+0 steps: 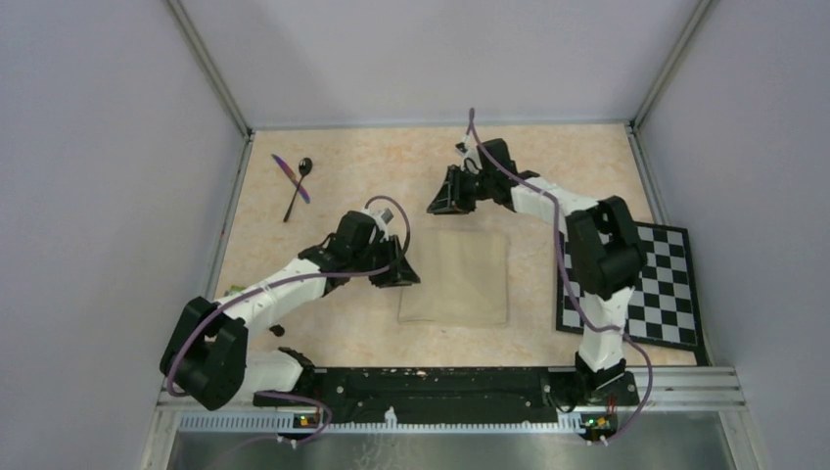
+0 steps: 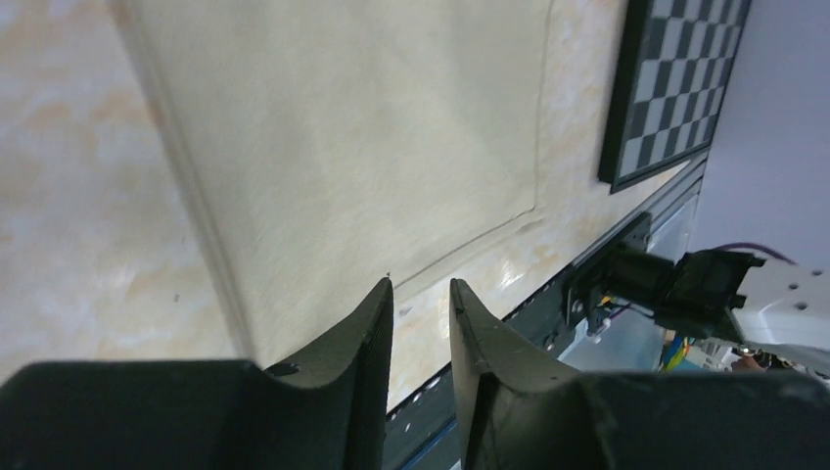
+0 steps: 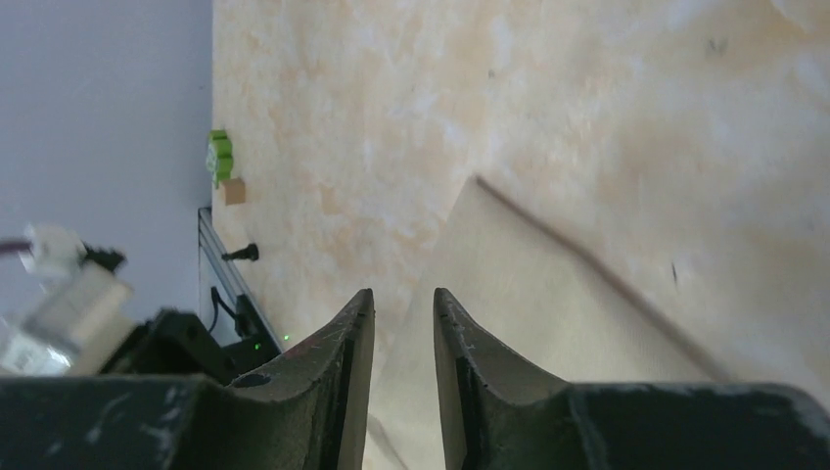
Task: Fold the napkin into a case and place the utensils inside
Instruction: Smooth out the square-folded napkin at the center of the board.
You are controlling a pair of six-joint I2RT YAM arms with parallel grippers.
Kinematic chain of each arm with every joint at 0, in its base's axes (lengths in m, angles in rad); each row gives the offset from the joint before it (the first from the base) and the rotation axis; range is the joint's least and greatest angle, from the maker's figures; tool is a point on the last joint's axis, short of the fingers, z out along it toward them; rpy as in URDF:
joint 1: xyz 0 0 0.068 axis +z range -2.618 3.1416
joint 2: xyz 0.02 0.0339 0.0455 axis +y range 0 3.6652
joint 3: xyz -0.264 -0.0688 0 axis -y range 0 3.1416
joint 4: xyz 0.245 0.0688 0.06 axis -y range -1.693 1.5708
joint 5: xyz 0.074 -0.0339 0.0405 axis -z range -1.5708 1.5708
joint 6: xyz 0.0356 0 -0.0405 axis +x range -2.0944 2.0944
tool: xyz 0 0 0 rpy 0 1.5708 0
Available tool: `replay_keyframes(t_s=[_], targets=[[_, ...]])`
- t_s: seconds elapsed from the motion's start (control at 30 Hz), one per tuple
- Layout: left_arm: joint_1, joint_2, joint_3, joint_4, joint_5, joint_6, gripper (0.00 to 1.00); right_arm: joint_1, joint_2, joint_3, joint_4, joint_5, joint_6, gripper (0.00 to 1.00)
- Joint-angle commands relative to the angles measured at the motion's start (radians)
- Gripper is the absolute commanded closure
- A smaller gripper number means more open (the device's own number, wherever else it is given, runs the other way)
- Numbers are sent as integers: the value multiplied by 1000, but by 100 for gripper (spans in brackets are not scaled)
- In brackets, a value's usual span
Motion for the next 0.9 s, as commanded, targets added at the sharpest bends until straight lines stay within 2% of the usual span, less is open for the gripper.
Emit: replay_keyframes(t_s=[0.0, 0.23, 0.37, 0.57, 0.73, 0.87], targets=[[18, 130, 157, 61, -25, 29, 70, -100, -140, -226, 85, -34, 10, 76], [76, 463, 427, 122, 12, 55, 80, -185, -167, -358, 148, -76, 10, 81], [103, 620, 513, 132, -3, 65, 84, -200, -145, -363, 149, -75, -12, 81], [143, 703, 502, 157, -56, 58, 85, -265, -124, -443, 235, -52, 13, 69], [148, 726, 461, 155, -88, 44, 87, -324, -126, -505, 261, 21, 15, 66], [147, 723, 450, 135, -122, 41, 87, -343, -143, -473, 170, 129, -39, 65]])
